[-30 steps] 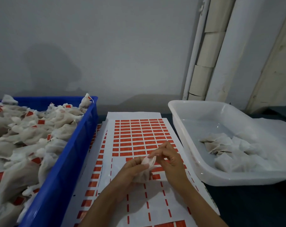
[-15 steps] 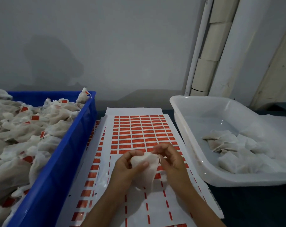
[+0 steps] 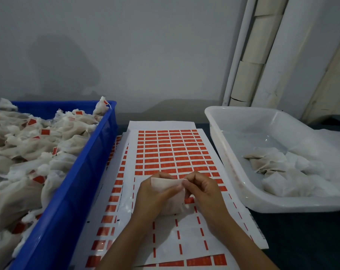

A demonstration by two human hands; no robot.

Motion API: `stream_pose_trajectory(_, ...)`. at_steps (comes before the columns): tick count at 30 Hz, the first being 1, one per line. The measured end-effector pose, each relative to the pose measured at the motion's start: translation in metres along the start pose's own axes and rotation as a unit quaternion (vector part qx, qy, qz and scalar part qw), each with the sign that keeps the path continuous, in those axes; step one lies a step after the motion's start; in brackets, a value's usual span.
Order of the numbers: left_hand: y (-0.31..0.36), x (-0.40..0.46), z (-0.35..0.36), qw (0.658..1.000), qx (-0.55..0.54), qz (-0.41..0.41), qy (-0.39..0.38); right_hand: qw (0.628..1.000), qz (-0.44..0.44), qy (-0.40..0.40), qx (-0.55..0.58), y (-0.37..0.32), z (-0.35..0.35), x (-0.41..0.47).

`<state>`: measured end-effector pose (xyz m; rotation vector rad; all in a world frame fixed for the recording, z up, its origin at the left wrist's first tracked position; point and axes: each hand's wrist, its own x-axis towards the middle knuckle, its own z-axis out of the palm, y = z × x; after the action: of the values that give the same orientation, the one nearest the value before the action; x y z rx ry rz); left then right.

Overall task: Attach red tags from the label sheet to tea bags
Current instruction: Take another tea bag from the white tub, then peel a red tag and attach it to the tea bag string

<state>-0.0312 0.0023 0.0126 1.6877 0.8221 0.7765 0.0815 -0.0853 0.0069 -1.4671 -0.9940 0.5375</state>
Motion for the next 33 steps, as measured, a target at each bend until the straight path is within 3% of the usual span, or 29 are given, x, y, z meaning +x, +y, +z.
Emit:
stream_pose_trajectory(2, -0.0022, 0.0005, 0.0008, 1.000, 0.007, 0.000, 0.007, 1.000, -0.013, 0.012, -0.022, -0.0004, -0.0018, -0.0002)
stream_pose_trajectory(10, 0.0007, -0.0023, 0.0030, 0.991, -0.131, 0.023, -0.022, 0.989, -0.056, 0.025, -0.132, -0.0073, -0.0019, -0.0061)
stream_pose_trajectory(15, 0.0013, -0.0028, 0.0049, 0.997, -0.043, 0.056, -0.012, 0.967, -0.104, 0.041, -0.229, -0.0090, -0.0032, -0.0072)
stream_pose_trajectory(22, 0.0009, -0.0023, 0.0057, 0.997, -0.060, 0.045, 0.000, 0.962, -0.108, 0.045, -0.245, -0.0082, -0.0024, -0.0090)
stream_pose_trajectory(26, 0.0011, -0.0034, 0.0055, 0.999, -0.002, 0.051, 0.001, 0.962, -0.111, 0.054, -0.242, -0.0085, -0.0033, -0.0085)
stream_pose_trajectory(33, 0.0004, -0.0050, 0.0069, 0.998, 0.003, 0.052, 0.036, 0.955, -0.119, 0.045, -0.266, -0.0097, -0.0004, -0.0089)
